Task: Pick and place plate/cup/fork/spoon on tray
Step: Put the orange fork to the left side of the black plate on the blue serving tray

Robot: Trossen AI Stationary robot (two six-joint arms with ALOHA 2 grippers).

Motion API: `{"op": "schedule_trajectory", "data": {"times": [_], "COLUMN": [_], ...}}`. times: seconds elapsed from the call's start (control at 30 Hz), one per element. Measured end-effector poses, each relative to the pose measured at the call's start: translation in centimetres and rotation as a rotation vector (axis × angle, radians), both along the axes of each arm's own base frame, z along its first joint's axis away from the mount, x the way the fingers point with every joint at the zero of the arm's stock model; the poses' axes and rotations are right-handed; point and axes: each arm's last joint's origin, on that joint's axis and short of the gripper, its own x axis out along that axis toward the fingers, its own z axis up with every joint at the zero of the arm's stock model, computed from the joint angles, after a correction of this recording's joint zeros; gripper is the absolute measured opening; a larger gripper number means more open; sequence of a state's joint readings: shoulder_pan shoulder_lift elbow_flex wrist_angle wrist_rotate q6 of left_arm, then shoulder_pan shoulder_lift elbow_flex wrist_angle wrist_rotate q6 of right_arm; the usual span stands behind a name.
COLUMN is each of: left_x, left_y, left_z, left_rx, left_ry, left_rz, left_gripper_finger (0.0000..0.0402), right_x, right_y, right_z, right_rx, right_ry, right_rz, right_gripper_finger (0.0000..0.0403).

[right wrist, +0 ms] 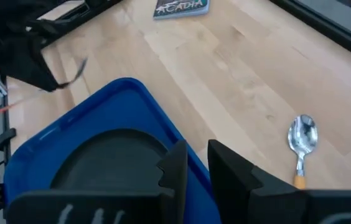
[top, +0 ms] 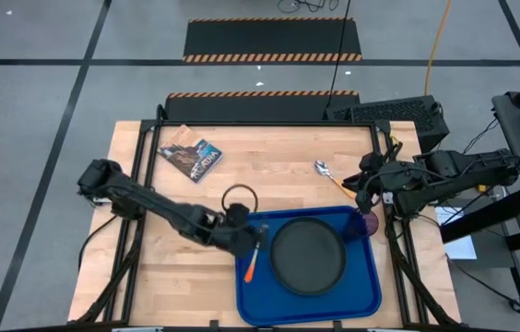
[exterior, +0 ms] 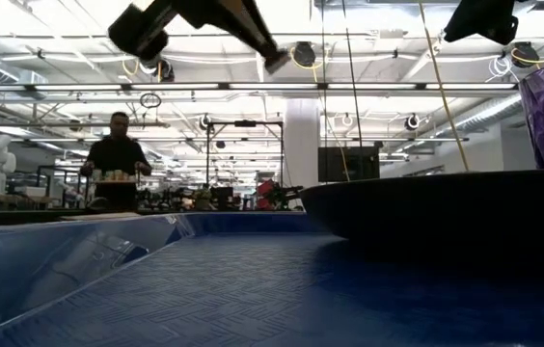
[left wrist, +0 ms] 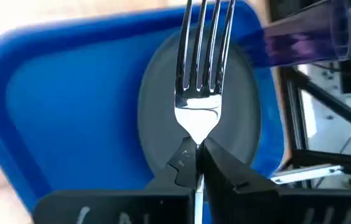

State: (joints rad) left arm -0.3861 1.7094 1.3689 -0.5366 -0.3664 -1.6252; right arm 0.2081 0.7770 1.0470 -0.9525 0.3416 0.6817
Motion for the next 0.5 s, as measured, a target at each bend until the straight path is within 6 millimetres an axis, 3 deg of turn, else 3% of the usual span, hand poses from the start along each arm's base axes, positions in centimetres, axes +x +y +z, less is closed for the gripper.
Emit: {"op": "schedule_trajectory", "data": {"times": [0.27,0.5], "left_x": [1.0,1.7], "left_y": [-2.8,-3.1], "left_z": [-5.2,-8.8], "left_rx": [-0.095,-0.114], "left_ry": [0.092,0.16], "left_rz": [0.173,0.27], "left_gripper_finger": [0.001,0.0013], "right_x": [0.5,0.8], "right_y": [0.0,0.1], "right_z": [0.3,0.4], "right_rx": [-0.08,-0.079], "right_ry": [-0.025,-0.044], "right_rz": [0.046,0.04], "right_gripper_finger": [0.0057,0.0057]}}
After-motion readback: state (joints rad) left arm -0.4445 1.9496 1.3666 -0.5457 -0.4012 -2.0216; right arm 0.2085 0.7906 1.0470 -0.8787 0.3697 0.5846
